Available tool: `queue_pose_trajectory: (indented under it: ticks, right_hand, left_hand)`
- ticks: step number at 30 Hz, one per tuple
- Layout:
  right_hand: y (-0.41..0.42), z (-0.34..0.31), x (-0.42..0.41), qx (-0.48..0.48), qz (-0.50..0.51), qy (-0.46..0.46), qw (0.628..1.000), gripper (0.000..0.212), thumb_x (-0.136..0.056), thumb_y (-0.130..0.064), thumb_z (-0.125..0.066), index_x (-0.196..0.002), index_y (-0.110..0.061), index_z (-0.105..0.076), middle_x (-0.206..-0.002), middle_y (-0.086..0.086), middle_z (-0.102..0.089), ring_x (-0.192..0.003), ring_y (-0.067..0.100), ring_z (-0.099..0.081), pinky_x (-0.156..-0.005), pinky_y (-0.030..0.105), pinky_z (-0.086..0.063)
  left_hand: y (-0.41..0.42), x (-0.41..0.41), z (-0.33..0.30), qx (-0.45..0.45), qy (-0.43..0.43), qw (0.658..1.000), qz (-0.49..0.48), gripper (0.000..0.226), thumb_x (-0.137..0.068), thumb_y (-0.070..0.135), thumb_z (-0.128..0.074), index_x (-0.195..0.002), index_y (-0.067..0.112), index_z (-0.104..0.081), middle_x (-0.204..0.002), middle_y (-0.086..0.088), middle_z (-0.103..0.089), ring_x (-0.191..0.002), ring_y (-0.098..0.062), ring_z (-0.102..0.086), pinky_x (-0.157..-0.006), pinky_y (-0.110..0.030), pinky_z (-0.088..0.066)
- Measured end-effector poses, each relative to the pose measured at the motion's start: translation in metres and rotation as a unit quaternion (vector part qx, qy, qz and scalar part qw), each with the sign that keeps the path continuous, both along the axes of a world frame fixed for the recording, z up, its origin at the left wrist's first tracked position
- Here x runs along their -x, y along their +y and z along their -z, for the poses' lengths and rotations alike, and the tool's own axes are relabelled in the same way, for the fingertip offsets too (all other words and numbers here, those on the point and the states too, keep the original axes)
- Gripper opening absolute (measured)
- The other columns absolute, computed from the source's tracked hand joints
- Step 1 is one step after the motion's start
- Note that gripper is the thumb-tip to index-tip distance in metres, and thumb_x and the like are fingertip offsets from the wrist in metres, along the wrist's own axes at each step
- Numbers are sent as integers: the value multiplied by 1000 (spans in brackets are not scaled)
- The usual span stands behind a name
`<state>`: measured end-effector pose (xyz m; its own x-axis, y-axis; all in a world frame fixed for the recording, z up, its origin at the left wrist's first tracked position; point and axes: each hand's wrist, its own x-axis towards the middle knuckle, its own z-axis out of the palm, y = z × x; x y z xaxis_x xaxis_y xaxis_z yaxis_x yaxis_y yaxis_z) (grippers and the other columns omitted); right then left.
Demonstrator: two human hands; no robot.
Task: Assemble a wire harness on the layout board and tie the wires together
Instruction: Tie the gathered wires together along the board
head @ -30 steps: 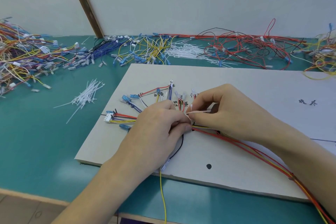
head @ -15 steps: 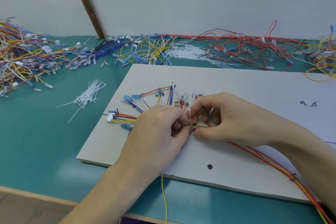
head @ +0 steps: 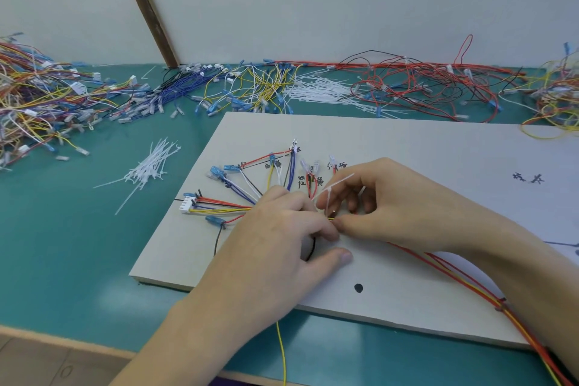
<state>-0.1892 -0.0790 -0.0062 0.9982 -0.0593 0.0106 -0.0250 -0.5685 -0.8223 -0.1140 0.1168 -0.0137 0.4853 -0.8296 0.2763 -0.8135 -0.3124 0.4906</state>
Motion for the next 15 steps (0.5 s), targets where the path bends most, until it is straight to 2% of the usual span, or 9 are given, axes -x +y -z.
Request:
queue_pose_trajectory:
  ticks: [5, 8, 12, 15]
  right_hand:
    - [-1, 0, 0, -16, 1, -9, 1000, 15, -90, -8, -70, -92, -20, -79, -76, 1, -74, -59, 2, -50, -59, 18, -41]
    - [-1, -1, 0, -22, -2, -15, 1000, 16, -95, -11, -70, -90, -22, -80, -77, -3, -75, -64, 5, -53, -61, 27, -46]
    - [-1, 0, 0, -28, 8, -14, 999, 16, -95, -12, -71, -92, -23, -81, -85, 2, -77, -73, 25, -62, -73, 47, -54]
    - [-1, 0, 0, -21, 14, -13, 1000, 13, -95, -14, -71, -95, -22, -82, -88, 3, -79, -83, 36, -66, -79, 54, -55]
  left_hand:
    - [-5, -3, -3, -18, -5, 1000, 20, 23, -85, 52, -73, -90, 30, -77, -91, 14, -61, -98, -10, -48, -88, -24, -40]
    - [-8, -5, -5, -25, -29, 999, 28, 24, -86, 50, -76, -87, 26, -78, -90, 10, -63, -94, -10, -44, -85, -21, -36]
    - [-4, 1, -4, -18, -78, 997, 20, 33, -82, 62, -73, -83, 30, -80, -83, 15, -62, -90, -10, -48, -82, -22, -39]
    - [-3, 6, 1, 1, -52, 999, -3, 35, -75, 66, -75, -80, 32, -79, -81, 20, -60, -90, -5, -45, -82, -14, -35]
